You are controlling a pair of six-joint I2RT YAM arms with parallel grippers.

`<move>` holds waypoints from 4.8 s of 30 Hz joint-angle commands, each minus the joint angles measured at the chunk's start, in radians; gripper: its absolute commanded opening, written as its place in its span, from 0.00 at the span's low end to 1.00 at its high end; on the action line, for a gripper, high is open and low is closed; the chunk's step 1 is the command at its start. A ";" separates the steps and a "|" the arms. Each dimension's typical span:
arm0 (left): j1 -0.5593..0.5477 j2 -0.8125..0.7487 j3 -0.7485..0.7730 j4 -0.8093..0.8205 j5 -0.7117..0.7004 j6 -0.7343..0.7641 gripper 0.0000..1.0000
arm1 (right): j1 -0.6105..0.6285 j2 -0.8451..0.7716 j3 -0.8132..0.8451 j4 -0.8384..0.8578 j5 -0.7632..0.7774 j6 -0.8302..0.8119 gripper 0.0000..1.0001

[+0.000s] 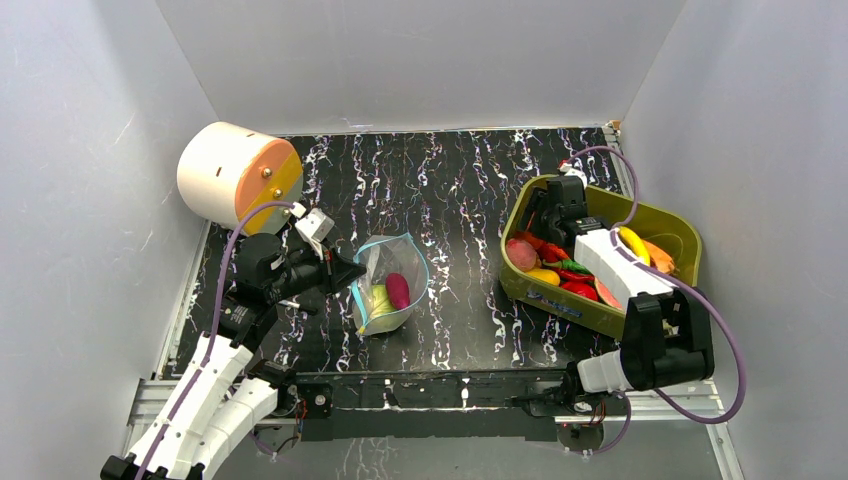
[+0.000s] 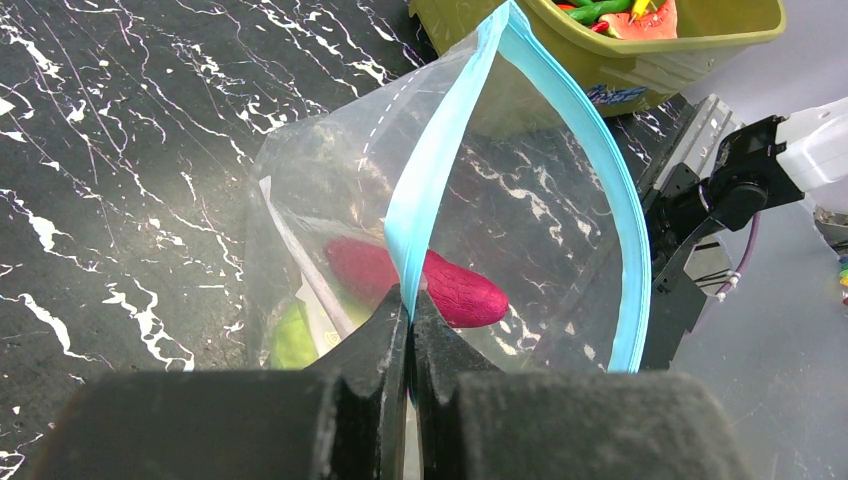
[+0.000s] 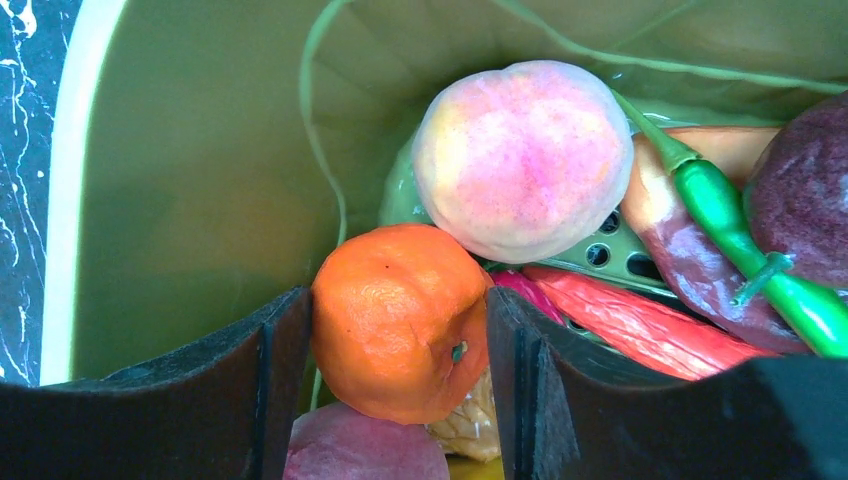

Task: Place the food in the zip-top bag and seal the zipper
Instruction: Pick up the fake fruit from the bin, then place the fake fruit in the zipper food storage bag, then pick up the fake fruit from the bin.

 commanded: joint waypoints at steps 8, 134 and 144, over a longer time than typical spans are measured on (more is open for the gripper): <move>-0.002 -0.005 -0.003 0.008 0.005 0.017 0.00 | -0.007 -0.115 0.007 0.002 0.068 -0.048 0.39; -0.001 0.076 0.137 -0.071 -0.097 -0.036 0.00 | 0.916 -0.207 0.407 -0.115 0.442 -0.178 0.72; -0.001 0.034 0.052 -0.038 -0.066 -0.029 0.00 | 0.662 -0.109 0.431 -0.332 0.611 -0.115 0.53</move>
